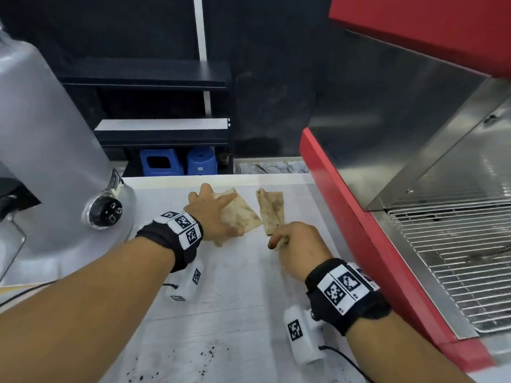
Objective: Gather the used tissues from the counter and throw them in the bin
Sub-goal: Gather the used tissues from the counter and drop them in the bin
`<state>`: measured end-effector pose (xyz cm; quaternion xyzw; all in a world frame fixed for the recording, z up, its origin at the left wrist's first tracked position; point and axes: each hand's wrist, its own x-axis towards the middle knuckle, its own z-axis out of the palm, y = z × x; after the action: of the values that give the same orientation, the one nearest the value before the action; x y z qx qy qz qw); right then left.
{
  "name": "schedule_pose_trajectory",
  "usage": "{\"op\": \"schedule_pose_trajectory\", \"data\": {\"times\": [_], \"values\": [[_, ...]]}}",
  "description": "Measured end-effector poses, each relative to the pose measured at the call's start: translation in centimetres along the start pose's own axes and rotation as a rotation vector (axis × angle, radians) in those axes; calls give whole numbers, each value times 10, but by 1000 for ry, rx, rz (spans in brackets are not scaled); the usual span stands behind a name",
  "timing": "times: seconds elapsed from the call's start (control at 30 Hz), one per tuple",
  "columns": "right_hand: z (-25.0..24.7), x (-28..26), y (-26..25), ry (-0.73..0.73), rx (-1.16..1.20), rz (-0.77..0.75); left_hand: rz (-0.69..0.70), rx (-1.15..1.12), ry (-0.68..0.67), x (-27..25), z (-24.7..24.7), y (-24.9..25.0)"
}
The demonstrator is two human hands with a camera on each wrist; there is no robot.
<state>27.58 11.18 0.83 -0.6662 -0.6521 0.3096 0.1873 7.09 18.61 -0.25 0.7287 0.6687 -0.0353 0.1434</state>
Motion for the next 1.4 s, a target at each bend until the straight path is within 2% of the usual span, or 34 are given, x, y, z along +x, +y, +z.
{"op": "schedule_pose_trajectory", "data": {"times": [0.07,0.17,0.23,0.43,0.53,0.6,0.67,0.8,0.9,0.97,1.07,1.13,1.4], "values": [[-3,8,-1,91,10,29,-31,97,-57,6,6,2],[-2,27,-5,154,41,66,-29,-12,-61,6,5,2],[3,42,-8,113,31,104,18,-89,10,7,5,-3],[18,84,-12,-52,-314,77,37,-327,197,-12,-5,-23],[30,92,-5,-187,-482,61,52,-511,192,-26,-14,-27],[31,91,-4,-142,-540,0,47,-658,169,-38,-18,-25],[30,85,-8,-110,-536,-57,42,-699,188,-51,-21,-25],[12,37,-23,-111,-281,-24,85,-716,251,-84,-24,-20],[-3,-22,-24,-60,172,-26,91,-690,289,-113,-22,-15],[-12,-65,-20,1,337,-59,79,-713,294,-138,-20,-6],[-23,-120,-8,216,354,-145,128,-740,307,-176,-16,15],[-28,-152,6,291,345,-165,178,-771,293,-199,-12,34],[-52,-256,76,392,386,-98,387,-815,165,-248,23,128]]}}
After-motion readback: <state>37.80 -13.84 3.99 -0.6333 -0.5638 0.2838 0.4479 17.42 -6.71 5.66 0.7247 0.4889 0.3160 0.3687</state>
